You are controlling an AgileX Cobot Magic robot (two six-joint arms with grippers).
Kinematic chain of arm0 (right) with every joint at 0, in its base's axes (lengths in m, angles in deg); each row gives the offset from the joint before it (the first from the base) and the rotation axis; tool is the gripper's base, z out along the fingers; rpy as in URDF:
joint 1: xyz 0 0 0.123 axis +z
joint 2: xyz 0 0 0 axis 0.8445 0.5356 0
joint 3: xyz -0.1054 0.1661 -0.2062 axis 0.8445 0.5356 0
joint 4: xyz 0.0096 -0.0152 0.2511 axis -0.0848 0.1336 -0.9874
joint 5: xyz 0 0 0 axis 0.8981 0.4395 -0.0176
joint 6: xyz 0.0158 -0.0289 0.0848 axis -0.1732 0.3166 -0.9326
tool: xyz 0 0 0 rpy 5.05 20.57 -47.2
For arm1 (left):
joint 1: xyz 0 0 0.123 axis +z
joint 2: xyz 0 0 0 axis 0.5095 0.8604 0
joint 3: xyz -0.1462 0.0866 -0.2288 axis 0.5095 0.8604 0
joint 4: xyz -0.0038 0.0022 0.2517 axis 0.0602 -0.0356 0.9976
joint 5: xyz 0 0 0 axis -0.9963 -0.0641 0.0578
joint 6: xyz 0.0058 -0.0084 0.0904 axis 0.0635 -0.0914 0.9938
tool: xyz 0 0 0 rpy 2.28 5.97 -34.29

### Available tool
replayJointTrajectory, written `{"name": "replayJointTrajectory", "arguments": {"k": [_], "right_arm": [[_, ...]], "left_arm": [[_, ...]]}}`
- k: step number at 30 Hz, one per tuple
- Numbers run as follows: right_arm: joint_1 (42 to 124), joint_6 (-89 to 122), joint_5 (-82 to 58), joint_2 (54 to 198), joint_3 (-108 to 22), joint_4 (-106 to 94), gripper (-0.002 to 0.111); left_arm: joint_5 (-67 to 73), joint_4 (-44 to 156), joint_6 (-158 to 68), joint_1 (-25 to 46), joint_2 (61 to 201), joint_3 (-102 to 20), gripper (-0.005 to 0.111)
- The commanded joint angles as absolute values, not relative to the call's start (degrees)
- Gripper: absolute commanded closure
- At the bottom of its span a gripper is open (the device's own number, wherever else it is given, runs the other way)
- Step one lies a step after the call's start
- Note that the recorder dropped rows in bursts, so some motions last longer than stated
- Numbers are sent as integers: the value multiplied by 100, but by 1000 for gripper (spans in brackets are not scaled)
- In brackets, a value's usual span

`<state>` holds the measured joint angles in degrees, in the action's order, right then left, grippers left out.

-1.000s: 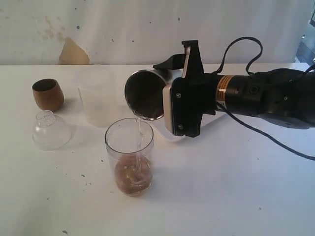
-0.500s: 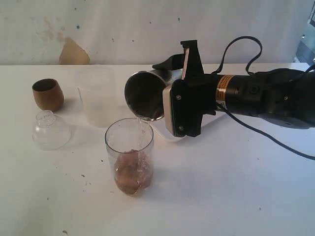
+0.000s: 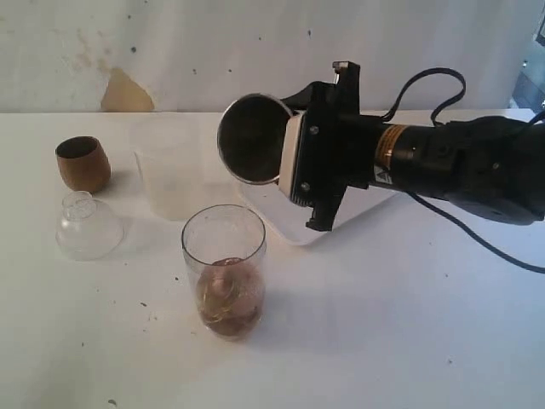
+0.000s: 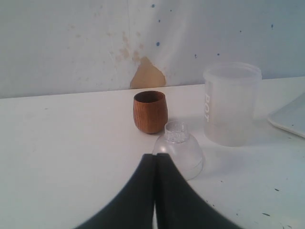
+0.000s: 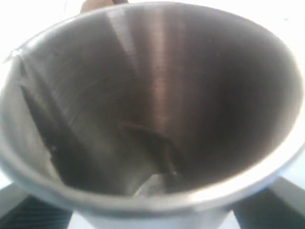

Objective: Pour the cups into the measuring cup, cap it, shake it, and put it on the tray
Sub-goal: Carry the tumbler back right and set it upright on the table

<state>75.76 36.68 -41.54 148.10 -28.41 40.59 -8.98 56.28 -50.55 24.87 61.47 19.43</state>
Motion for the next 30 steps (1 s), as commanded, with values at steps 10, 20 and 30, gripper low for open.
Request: {"name": "replayJointTrajectory", "arguments": {"k": [10,20,30], "right_arm": [[7328,1855,-4343,14741,-2906,1300,108],[6755,1560,-4471,15068,-2906,-206,108],[5358,453,-5126,15864,-2896,409,108]], "left_arm": [[-849,5575,-5053,2454,6119,1980,107],[-849,5575,-5053,2454,6119,1980,107],[-849,5575,-5053,2454,6119,1980,107]]}}
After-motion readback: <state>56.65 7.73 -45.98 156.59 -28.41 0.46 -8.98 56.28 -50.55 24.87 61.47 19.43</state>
